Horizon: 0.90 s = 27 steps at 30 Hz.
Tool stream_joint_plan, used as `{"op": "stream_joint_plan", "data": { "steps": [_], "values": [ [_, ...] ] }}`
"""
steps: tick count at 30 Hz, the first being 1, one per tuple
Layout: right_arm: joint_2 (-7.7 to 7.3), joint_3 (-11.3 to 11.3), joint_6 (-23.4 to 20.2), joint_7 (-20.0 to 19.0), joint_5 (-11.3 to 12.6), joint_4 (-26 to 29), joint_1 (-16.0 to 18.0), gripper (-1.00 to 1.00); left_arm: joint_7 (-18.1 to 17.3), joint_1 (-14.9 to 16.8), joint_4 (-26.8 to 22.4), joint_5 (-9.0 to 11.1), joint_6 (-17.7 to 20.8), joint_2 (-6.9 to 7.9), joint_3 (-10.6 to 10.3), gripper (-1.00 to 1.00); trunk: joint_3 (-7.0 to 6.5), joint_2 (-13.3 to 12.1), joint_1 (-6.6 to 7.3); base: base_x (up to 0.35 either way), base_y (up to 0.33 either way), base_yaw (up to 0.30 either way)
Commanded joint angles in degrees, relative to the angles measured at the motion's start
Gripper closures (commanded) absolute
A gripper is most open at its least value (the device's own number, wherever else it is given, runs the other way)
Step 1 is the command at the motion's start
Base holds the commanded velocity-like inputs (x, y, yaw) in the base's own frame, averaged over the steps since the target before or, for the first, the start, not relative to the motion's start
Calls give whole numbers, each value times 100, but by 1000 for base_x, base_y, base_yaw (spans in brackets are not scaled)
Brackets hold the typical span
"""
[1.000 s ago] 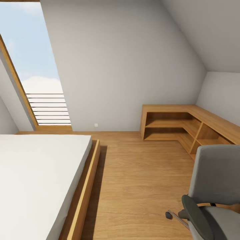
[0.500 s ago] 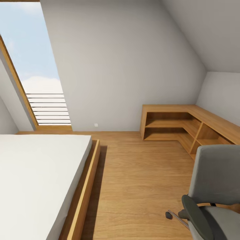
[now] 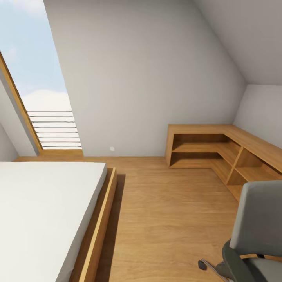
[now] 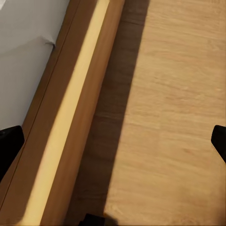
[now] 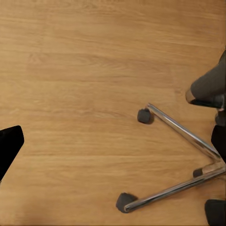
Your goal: In the bedroom, organize the workspace by keeping the computer under the desk, ensuring the monitor is on the desk, placing the keyboard on the desk next to the monitor, placing the mouse on the desk next to the keyboard, moving the folder from the swivel chair onto the desk next to the mouse, stacking the notebook on top of the folder with the pen on top of the notebook, and positioning the swivel chair next to the desk.
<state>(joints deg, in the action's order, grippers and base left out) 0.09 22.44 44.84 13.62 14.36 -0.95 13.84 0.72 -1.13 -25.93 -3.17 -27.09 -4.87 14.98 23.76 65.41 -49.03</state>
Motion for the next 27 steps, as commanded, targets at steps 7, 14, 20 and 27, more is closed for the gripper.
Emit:
{"op": "stream_joint_plan", "data": {
  "steps": [7,14,20,27],
  "values": [
    [1,50,17,18,32,-10,5,-100,7,-1,-6,-35,-7,-5,23,-100,5,3,-3,300,0,0],
    [7,52,17,18,32,-10,5,-100,7,-1,-1,-35,-4,-5,24,-100,5,3,-3,303,0,0],
    [8,51,18,18,32,-10,5,-100,7,-1,0,-35,-4,-5,23,-100,5,3,-3,296,0,0],
    [9,50,17,18,32,-10,5,-100,7,-1,0,-35,-6,-5,26,-100,5,3,-3,291,0,0]
  ]
}}
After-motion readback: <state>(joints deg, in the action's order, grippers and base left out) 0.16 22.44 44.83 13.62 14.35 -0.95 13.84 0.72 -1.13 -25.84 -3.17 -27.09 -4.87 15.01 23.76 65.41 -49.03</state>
